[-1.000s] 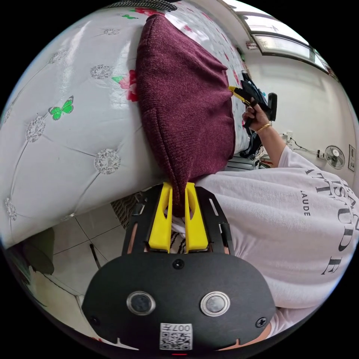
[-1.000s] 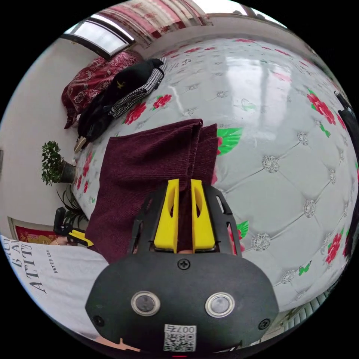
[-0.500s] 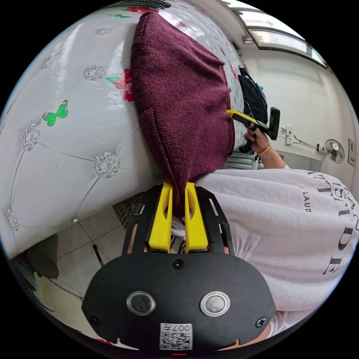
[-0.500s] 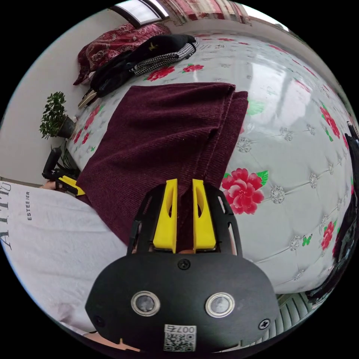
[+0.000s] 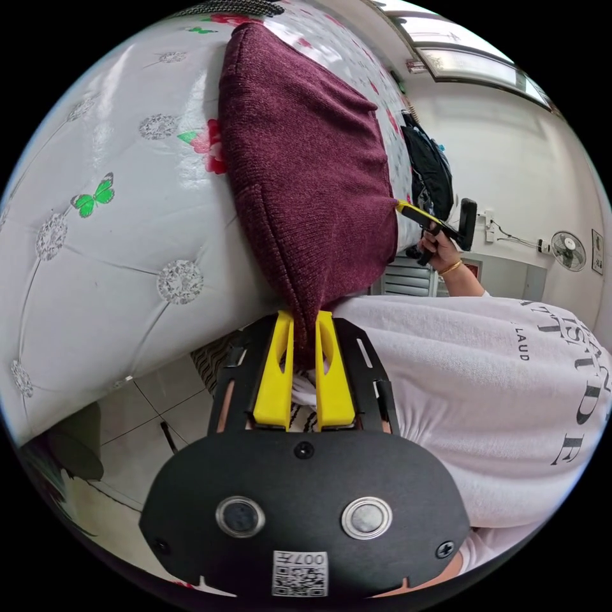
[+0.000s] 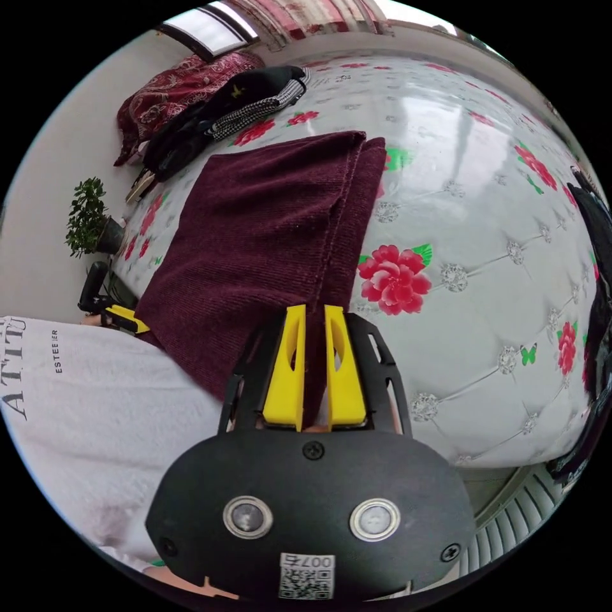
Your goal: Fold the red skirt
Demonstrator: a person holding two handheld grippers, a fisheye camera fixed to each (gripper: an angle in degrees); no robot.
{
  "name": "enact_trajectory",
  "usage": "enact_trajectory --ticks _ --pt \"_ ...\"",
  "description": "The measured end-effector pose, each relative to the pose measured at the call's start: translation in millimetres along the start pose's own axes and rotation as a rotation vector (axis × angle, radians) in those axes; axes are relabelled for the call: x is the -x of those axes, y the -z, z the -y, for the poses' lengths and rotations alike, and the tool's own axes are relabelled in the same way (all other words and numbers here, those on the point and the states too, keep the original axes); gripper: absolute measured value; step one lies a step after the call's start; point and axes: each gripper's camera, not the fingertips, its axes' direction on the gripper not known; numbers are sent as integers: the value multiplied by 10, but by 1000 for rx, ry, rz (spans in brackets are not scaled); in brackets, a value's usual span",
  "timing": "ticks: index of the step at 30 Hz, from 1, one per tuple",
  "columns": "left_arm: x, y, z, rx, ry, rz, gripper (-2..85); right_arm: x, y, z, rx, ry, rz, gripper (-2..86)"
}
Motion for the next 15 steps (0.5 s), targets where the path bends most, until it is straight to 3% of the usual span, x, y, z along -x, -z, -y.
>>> enact_trajectory --ticks 5,10,15 --pt "-35 96 -12 -1 -2 -19 53 -341 88 -337 106 -54 55 73" --pt "-108 222 -6 2 -13 -26 53 -738 -55 -656 184 -179 240 78" --pt "-163 403 15 3 3 -55 52 -811 -270 -504 244 -120 241 58"
